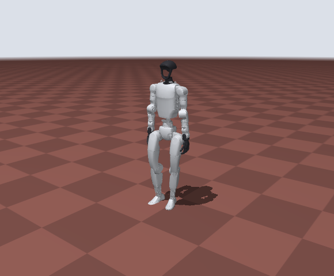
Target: Upper body actions
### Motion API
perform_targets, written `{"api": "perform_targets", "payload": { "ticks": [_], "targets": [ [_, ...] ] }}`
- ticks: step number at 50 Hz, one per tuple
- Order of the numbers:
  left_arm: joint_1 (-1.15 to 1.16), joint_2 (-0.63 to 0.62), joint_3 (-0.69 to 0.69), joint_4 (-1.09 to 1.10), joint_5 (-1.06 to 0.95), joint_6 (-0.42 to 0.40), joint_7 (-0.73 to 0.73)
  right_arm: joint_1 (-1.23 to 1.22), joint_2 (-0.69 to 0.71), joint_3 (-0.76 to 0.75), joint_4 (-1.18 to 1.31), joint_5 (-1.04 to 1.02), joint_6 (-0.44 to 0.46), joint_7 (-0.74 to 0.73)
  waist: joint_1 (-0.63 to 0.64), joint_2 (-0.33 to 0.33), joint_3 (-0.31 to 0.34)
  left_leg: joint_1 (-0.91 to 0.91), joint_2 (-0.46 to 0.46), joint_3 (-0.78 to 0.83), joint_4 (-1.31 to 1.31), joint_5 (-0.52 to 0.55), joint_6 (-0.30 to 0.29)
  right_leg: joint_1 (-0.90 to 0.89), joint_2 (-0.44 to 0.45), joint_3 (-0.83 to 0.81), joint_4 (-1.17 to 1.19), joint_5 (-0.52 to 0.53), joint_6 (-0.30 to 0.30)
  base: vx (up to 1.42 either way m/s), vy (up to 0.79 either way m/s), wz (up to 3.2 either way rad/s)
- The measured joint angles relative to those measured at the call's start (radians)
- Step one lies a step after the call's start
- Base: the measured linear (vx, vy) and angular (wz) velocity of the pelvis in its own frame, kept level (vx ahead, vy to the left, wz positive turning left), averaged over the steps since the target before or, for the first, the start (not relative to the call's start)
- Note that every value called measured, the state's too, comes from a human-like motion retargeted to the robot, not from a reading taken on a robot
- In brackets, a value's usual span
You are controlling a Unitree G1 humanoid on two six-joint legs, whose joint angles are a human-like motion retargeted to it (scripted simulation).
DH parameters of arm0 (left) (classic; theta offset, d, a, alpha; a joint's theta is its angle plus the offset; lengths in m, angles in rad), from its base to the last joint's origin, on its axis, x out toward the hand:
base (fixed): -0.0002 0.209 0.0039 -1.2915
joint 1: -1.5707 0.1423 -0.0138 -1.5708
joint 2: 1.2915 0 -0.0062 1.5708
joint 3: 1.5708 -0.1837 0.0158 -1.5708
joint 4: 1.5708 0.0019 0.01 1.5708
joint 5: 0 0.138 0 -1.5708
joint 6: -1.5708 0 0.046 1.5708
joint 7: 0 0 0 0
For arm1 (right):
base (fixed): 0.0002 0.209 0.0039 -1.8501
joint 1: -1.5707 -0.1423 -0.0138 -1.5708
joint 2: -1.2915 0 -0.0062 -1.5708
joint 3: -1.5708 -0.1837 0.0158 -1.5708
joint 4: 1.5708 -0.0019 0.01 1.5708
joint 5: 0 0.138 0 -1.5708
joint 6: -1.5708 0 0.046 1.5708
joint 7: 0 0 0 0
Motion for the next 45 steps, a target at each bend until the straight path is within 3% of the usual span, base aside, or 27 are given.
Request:
{"api": "perform_targets", "payload": {
  "ticks": [45],
  "targets": [
    [0.002,0.0,-0.013,-0.008,0.022,-0.002,0.001,0.011,-0.015,-0.007,0.012,-0.003,-0.004,0.014,-0.008,-0.007,-0.007,0.006,-0.006,-0.038,0.01,-0.128,-0.041,0.036,-0.004,-0.034,-0.027,0.023,0.017,0.0,0.0,0.0]
  ]
}}
